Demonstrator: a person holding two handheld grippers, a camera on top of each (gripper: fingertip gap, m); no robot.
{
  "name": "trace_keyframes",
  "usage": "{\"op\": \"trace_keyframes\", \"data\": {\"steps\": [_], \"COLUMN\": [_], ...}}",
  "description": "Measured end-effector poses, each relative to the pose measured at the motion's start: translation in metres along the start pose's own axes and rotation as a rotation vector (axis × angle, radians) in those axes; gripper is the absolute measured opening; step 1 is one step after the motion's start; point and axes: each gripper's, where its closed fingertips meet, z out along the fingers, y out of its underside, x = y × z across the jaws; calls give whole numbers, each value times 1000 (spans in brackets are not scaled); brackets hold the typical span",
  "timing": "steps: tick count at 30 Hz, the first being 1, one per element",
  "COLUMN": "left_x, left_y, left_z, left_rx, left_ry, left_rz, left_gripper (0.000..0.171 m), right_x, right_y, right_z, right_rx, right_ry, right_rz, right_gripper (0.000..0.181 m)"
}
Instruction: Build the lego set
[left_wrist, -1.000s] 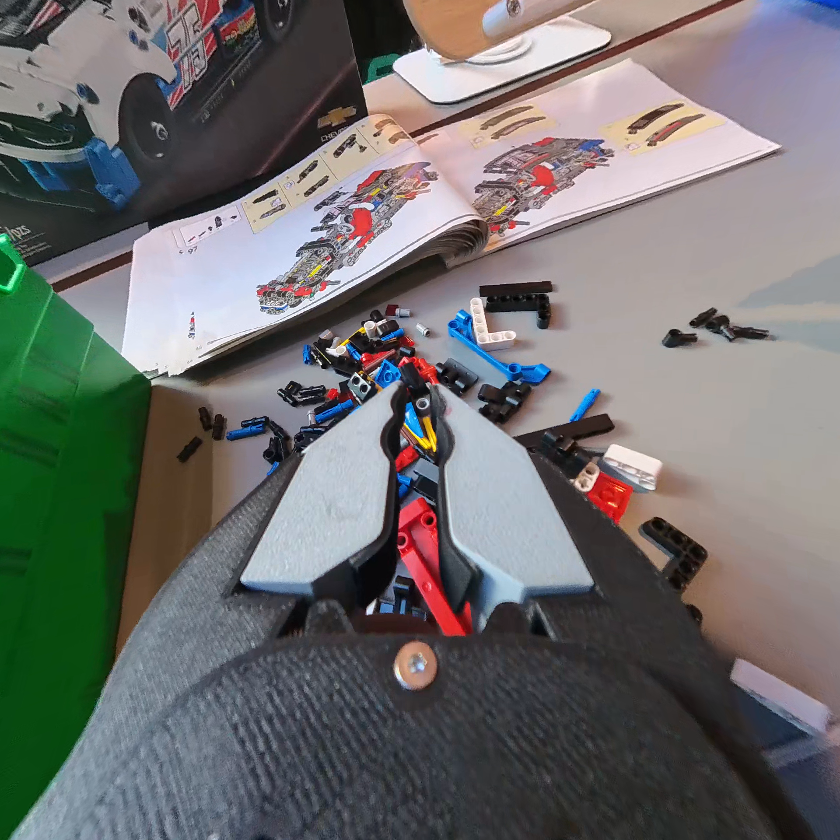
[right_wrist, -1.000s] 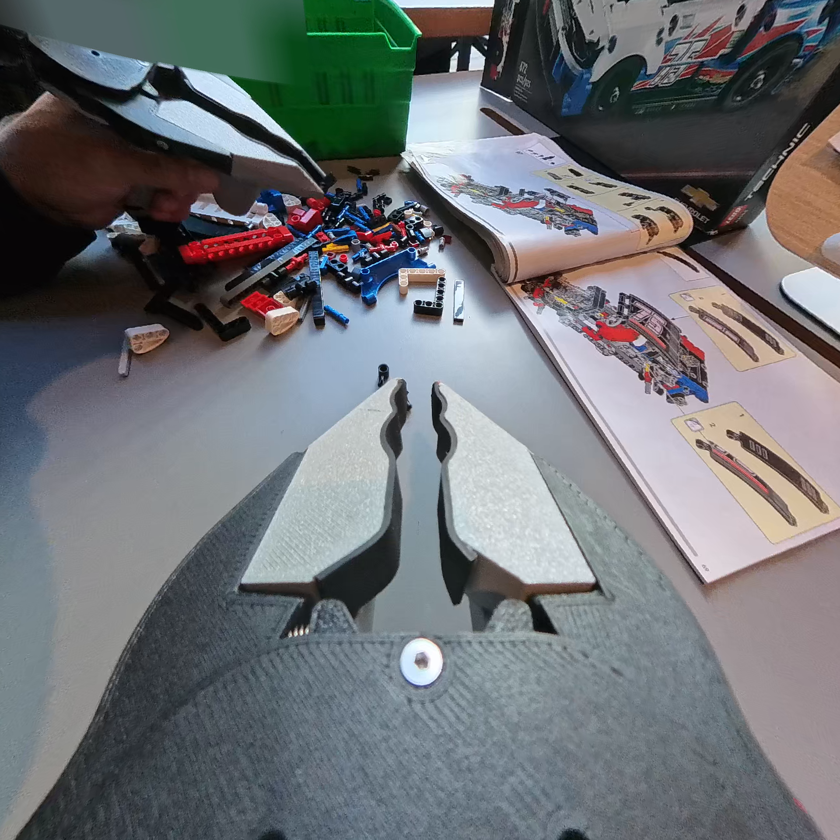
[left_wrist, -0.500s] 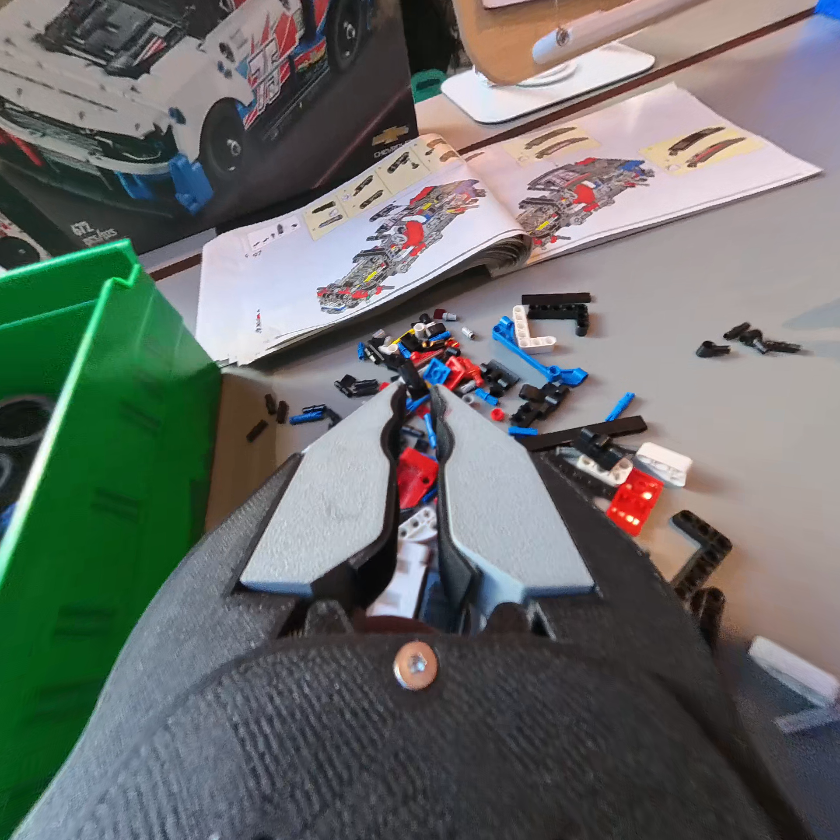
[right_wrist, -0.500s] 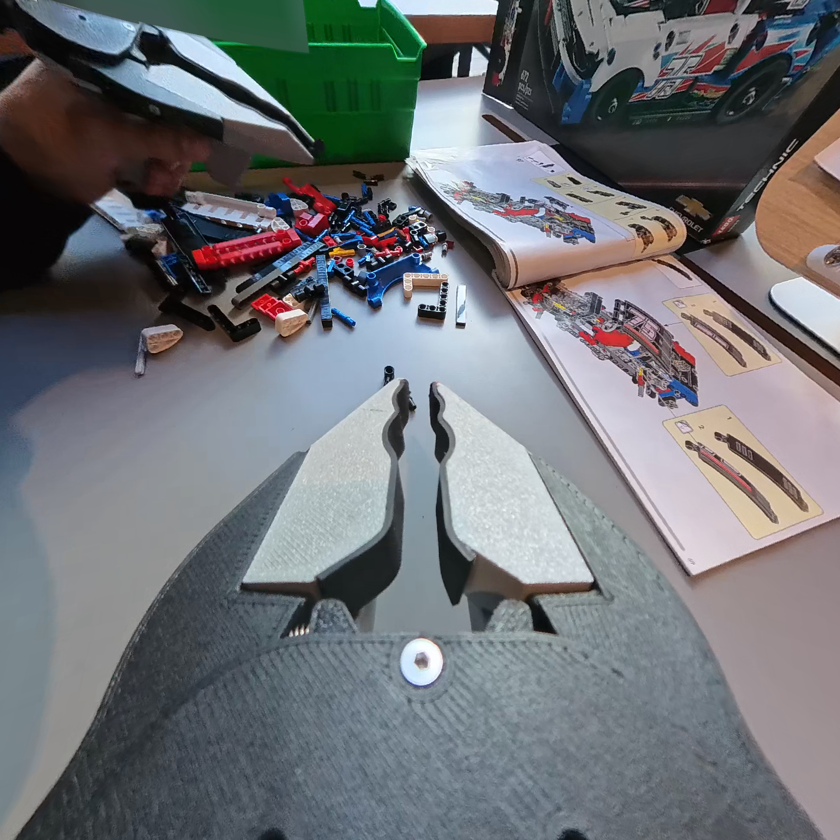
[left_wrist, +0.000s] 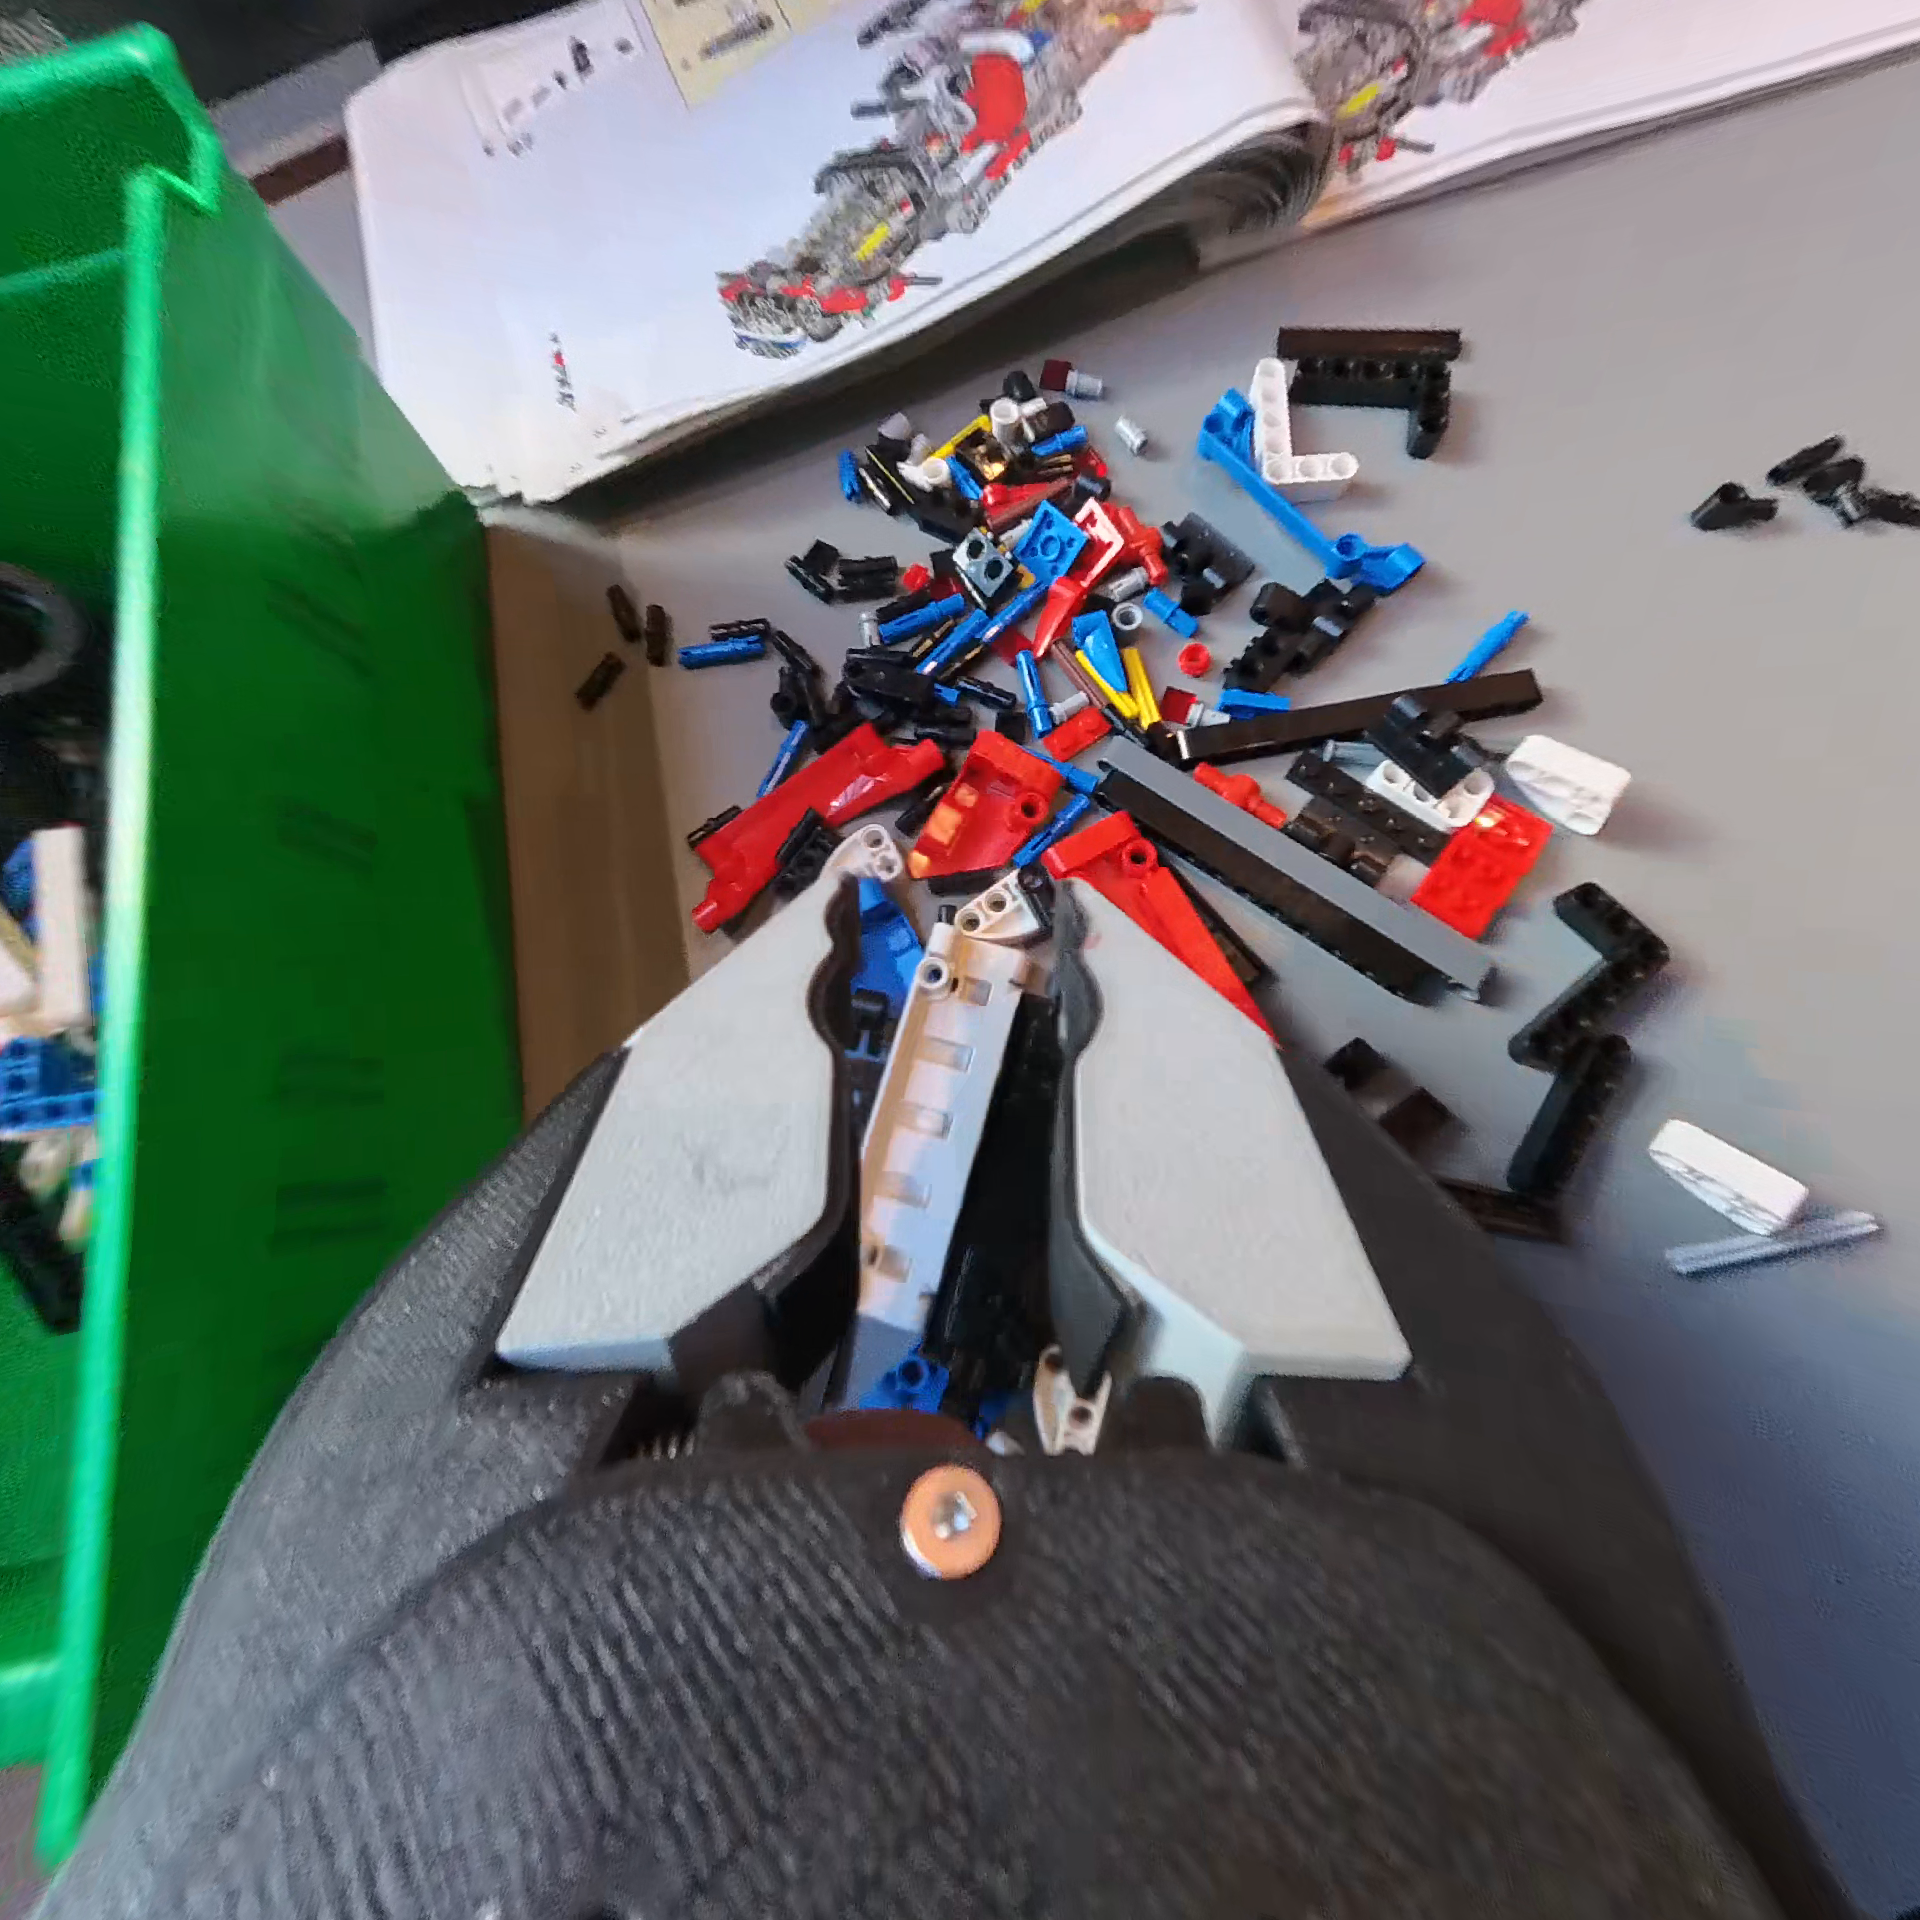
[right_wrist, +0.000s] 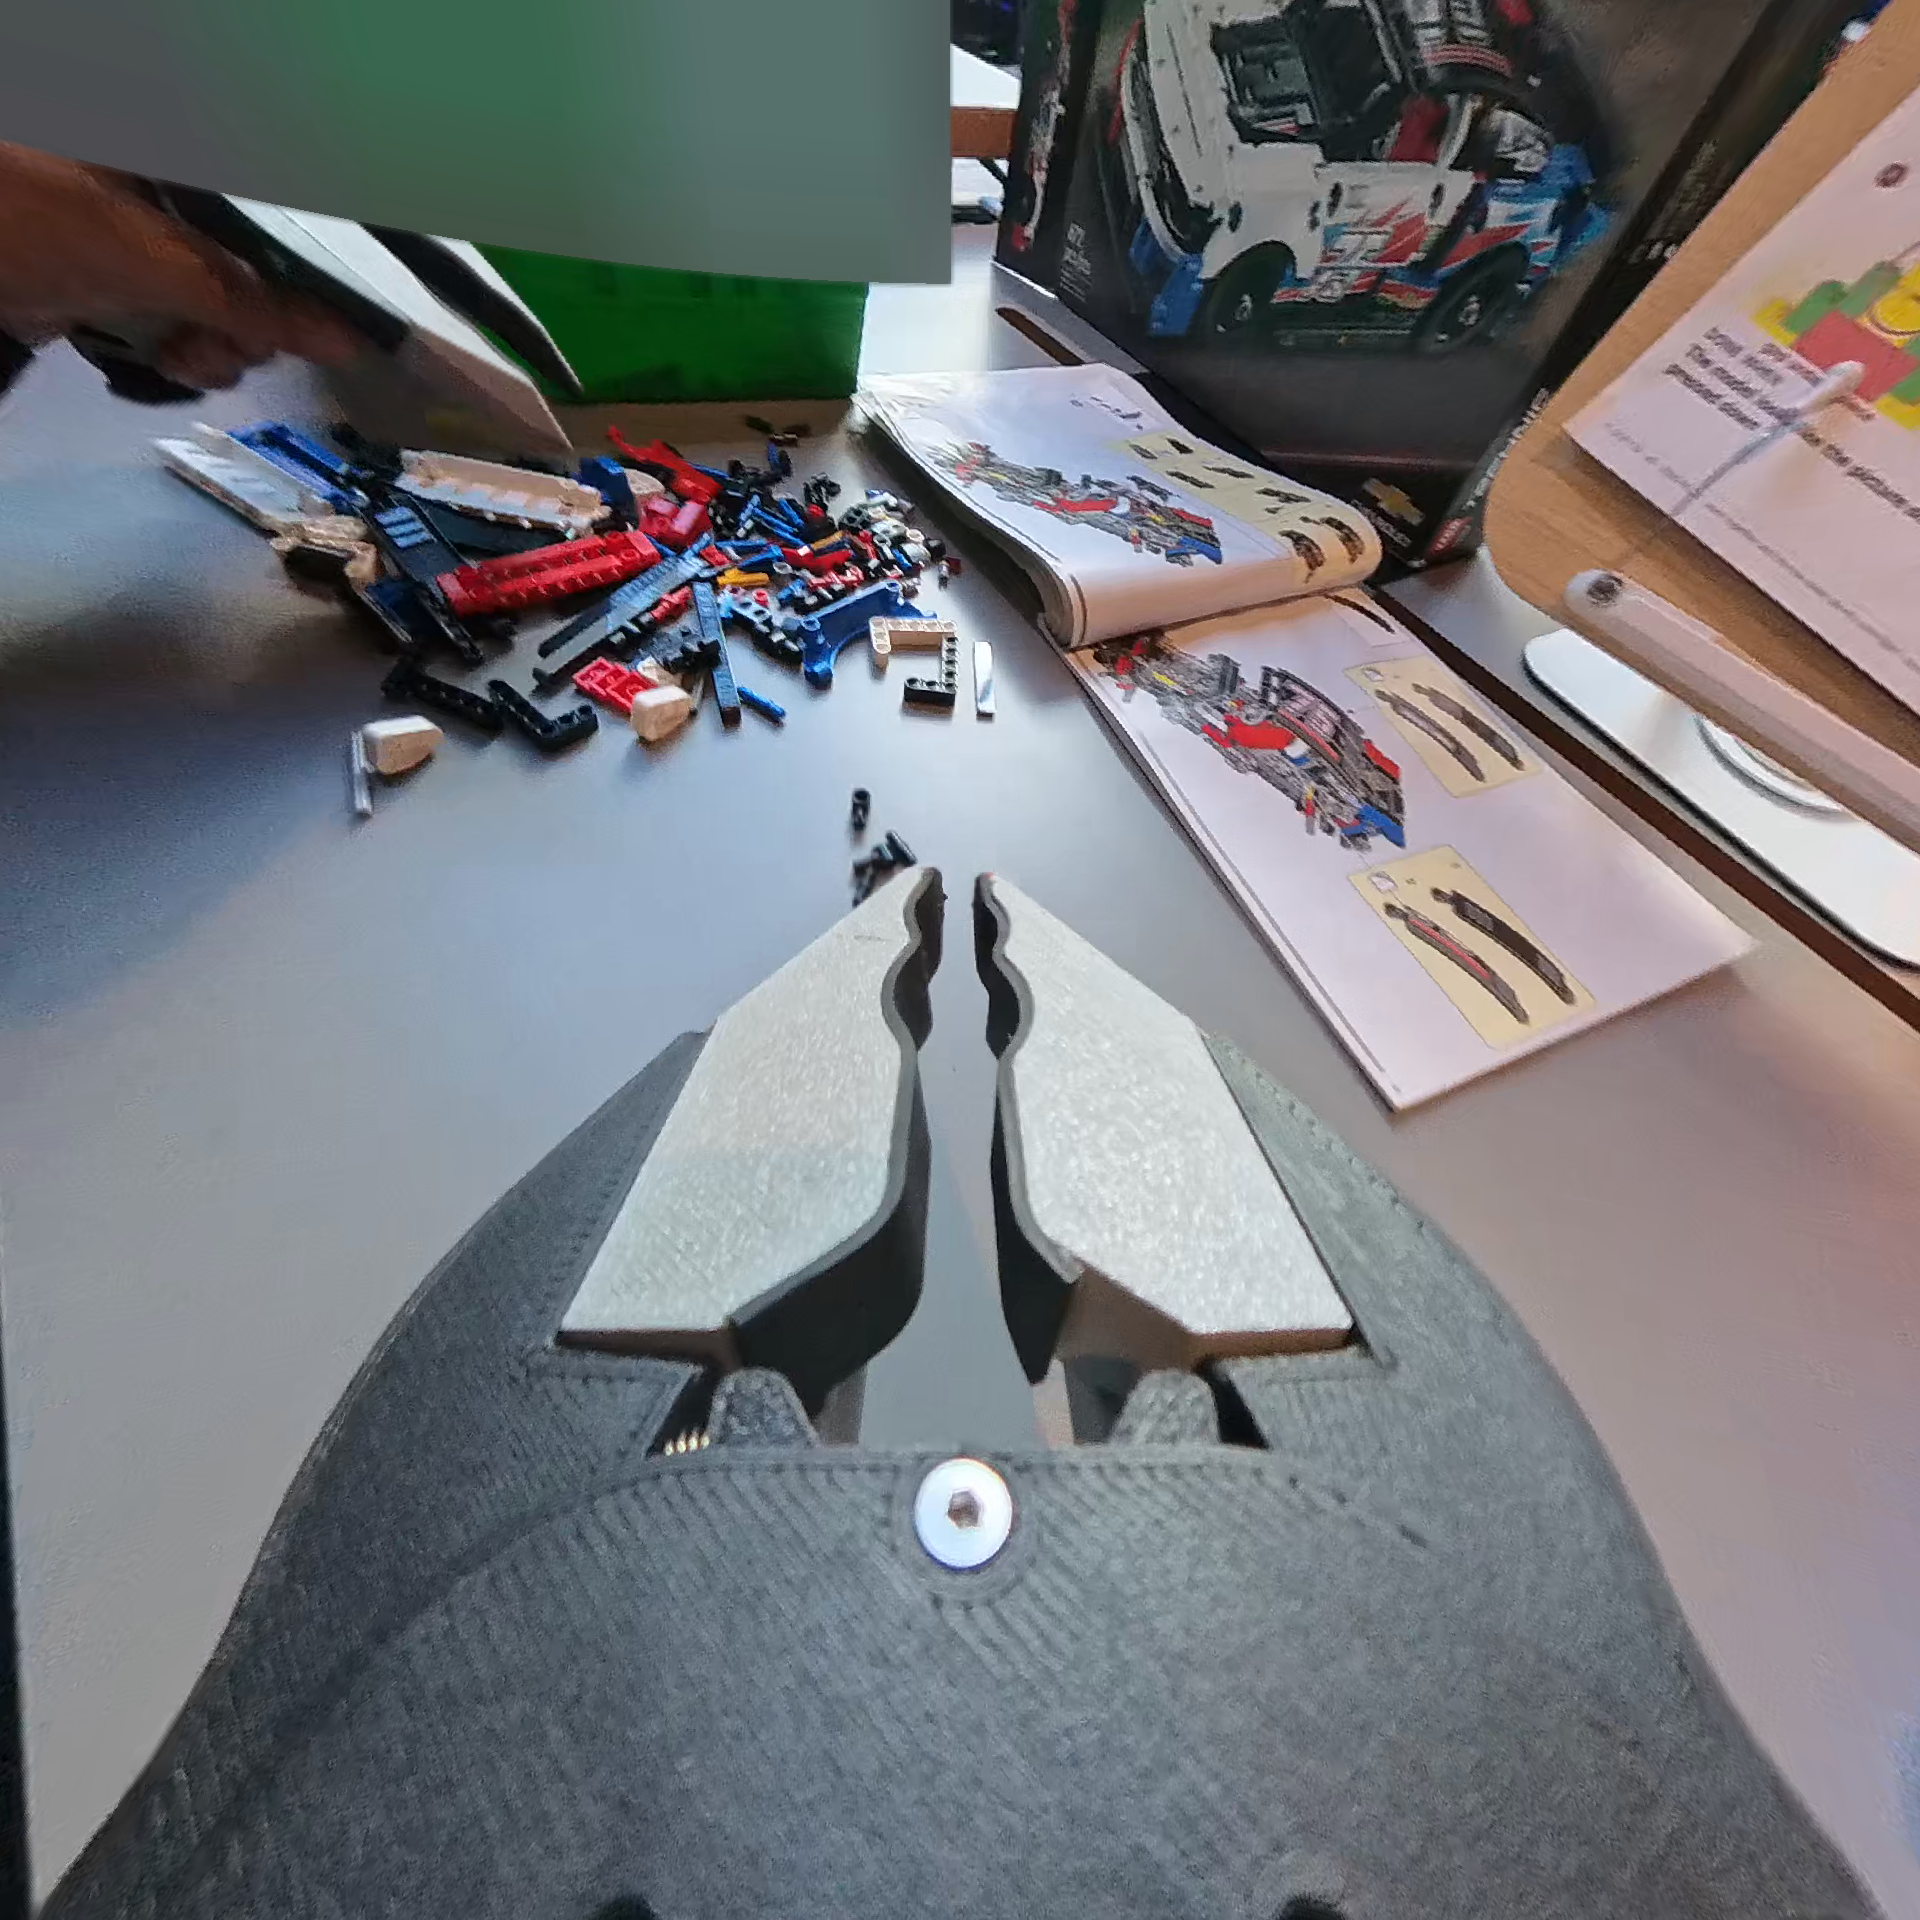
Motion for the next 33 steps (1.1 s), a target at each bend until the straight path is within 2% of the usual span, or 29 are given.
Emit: {"op": "trace_keyframes", "data": {"steps": [4, 7, 11, 16, 19, 23, 27, 33], "left_x": [10, 38, 79, 144, 172, 204, 210, 211], "left_y": [-21, -32, -36, -41, -34, -23, -14, -18], "left_z": [-25, -38, -38, -39, -35, -30, -21, -8], "left_rx": [117, 203, 253, 304, 277, 233, 184, 131], "left_ry": [-18, 45, 142, 326, 362, 441, 419, 403], "left_rz": [24, 62, 88, 92, 143, 139, 153, 162], "left_gripper": [35, 34, 32, 33, 33, 32, 32, 31], "right_x": [0, -7, -31, -59, -66, -73, -76, -69], "right_y": [17, 39, 82, 133, 150, 157, 164, 159], "right_z": [-37, -71, -114, -146, -151, -146, -136, -107], "right_rx": [-65, -132, -246, -355, -370, -357, -378, -359], "right_ry": [17, 14, -30, -75, -80, -108, -128, -112], "right_rz": [-17, -14, 22, 59, 66, 59, 5, -81], "right_gripper": [8, 13, 17, 21, 23, 25, 21, 10]}}
